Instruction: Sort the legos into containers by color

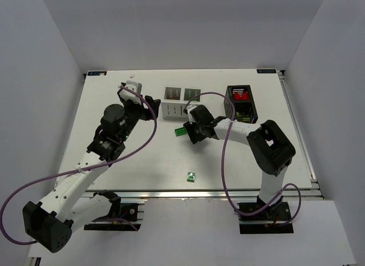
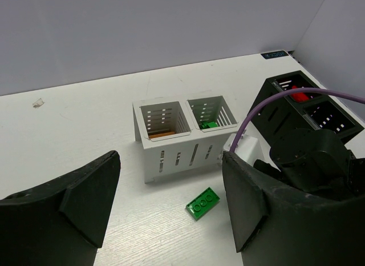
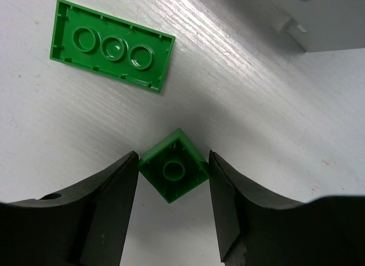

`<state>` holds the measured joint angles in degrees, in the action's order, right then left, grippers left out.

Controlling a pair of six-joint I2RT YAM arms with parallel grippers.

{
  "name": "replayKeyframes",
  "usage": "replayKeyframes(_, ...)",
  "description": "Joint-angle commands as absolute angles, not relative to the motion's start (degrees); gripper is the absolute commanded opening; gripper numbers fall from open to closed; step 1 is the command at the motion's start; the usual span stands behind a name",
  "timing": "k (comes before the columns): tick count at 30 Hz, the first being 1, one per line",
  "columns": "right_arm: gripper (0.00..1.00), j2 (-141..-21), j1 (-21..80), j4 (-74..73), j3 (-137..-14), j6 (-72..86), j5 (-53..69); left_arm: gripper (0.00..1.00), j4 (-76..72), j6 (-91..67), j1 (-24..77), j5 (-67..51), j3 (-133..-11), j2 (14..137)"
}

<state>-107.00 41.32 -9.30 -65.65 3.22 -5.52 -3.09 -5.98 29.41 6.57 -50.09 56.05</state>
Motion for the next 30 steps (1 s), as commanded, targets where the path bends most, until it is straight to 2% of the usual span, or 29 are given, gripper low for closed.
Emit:
replayKeyframes(1,0.57,-107.1,41.1,-8.7,-65.2,2.7,-4.8,0.82,-3.7,-5.8,29.2,5.6,-49.8,55.7)
replayKeyframes(10,0.50,-106.9,41.0,-8.7,-65.1,1.8,-4.1,0.82,-3.9,-5.8,29.2,5.7,-49.7,55.5)
replayKeyframes(13,0.44,-106.8,41.0,-8.6,-65.0,1.4,-3.4,0.82,-3.9,-5.8,29.2,5.6,-49.7,55.5)
replayKeyframes(16,0.34,-106.5,41.0,-8.3,-65.0,0.4,-2.8,0.82,-3.9,-5.8,29.2,5.7,-49.7,55.5)
replayKeyframes(17,0.20,-106.2,41.0,-8.1,-64.9,0.2,-1.7,0.82,-3.9,-5.8,29.2,5.7,-49.7,55.5)
replayKeyframes(20,0.06,-104.2,41.0,-8.3,-65.4,-3.6,-0.5,0.82,-3.9,-5.8,29.2,5.7,-49.7,55.4)
replayKeyframes(23,0.02,-99.3,41.0,-7.0,-64.5,-8.5,4.6,0.82,-3.9,-5.8,29.2,5.6,-49.7,55.4)
replayKeyframes(26,0.03,-94.1,41.0,-10.4,-65.5,-14.7,11.0,0.82,-3.9,-5.8,29.2,5.6,-49.7,55.5)
replayKeyframes(30,0.04,-87.6,41.0,-9.3,-64.3,-21.4,12.7,0.82,-3.8,-5.6,29.2,5.7,-49.7,55.5)
